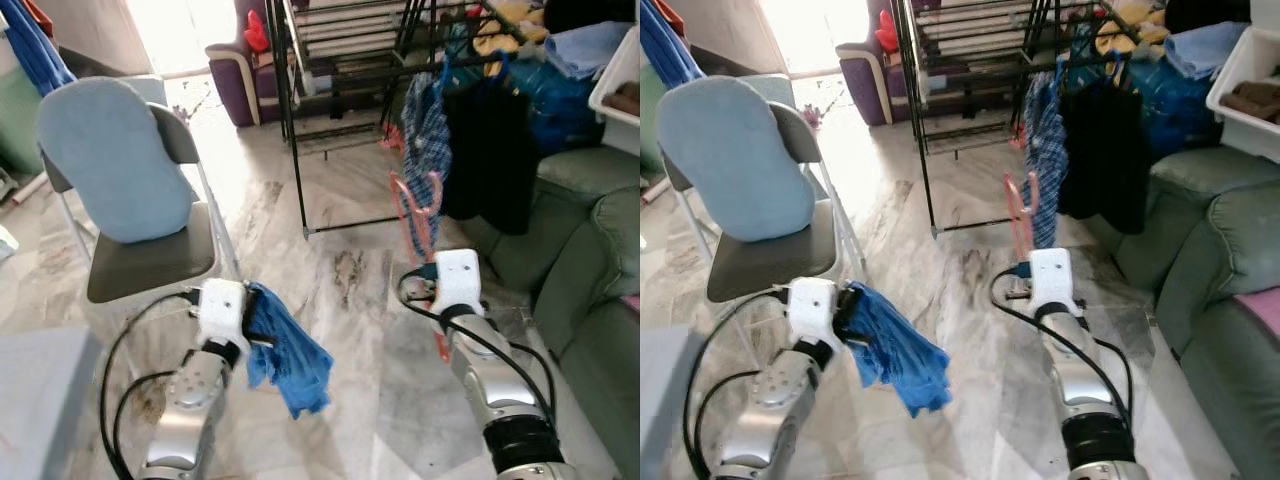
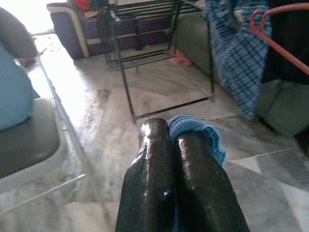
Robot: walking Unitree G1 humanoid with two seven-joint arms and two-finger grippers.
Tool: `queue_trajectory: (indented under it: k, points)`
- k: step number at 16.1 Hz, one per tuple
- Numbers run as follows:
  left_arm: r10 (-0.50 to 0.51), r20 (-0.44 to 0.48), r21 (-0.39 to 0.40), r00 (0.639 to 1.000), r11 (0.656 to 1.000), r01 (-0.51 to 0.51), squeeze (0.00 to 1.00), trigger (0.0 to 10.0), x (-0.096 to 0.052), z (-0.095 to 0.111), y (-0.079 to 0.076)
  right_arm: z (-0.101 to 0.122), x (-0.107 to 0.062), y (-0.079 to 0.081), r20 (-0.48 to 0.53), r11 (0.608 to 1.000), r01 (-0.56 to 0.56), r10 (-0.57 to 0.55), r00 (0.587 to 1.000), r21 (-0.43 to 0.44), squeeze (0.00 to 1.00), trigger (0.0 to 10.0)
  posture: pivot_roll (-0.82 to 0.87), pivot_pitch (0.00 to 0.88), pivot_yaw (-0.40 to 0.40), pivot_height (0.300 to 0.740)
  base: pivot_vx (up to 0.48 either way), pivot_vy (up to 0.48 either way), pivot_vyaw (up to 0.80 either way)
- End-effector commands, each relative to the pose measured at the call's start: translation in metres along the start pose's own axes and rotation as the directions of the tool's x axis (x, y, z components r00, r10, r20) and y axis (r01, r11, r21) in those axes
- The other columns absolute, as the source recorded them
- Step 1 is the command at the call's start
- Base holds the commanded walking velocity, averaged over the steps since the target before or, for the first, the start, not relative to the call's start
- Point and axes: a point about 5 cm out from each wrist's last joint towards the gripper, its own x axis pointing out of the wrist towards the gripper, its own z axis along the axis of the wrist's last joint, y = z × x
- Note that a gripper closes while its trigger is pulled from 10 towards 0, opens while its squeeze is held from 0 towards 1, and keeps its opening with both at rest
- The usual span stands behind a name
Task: Hang hanger
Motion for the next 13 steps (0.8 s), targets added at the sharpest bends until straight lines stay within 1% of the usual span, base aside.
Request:
queue_trajectory:
  k: [1,2,4,5,10,13]
  points:
    - [0.007,0.014,0.009,1.0,1.0,-0.007,0.0,10.0,-0.0013,0.0046,0.004,0.004,0.0022,0.0065,0.006,1.0,-0.022,0.022,1.0,0.008,0.0,10.0,-0.11,0.0,0.058,0.736,0.0,-0.326,0.0]
    - [0.006,0.015,0.012,1.0,1.0,-0.006,0.0,10.0,-0.0012,0.0049,0.0042,0.0041,0.0023,0.0066,0.006,1.0,-0.021,0.021,1.0,0.01,0.0,10.0,-0.1,0.0,0.059,0.736,0.0,-0.266,0.0]
    - [0.006,0.019,0.014,1.0,1.0,-0.006,0.0,10.0,-0.0011,0.0057,0.0048,0.0042,0.0023,0.0069,0.007,1.0,-0.021,0.021,1.0,0.012,0.0,10.0,-0.1,0.0,0.061,0.736,0.0,0.0,0.0]
    - [0.015,0.025,-0.006,1.0,1.0,-0.015,0.0,10.0,-0.0005,0.007,0.0057,0.0042,0.0025,0.0067,0.006,1.0,-0.02,0.02,1.0,0.014,0.0,10.0,-0.1,0.0,0.061,0.736,0.0,0.0,0.0]
    - [0.02,0.014,-0.047,1.0,0.999,-0.019,0.0,10.0,-0.0009,0.0061,0.0048,0.0042,0.0027,0.0066,0.005,1.0,-0.021,0.021,1.0,0.018,0.0,10.0,-0.1,0.0,0.06,0.736,0.0,0.0,0.0]
    - [0.02,0.005,-0.038,1.0,0.999,-0.02,0.0,10.0,-0.0014,0.006,0.007,0.0045,0.0026,0.0084,0.007,0.999,-0.024,0.024,1.0,0.032,0.0,10.0,-0.08,0.0,0.068,0.736,0.0,0.0,0.0]
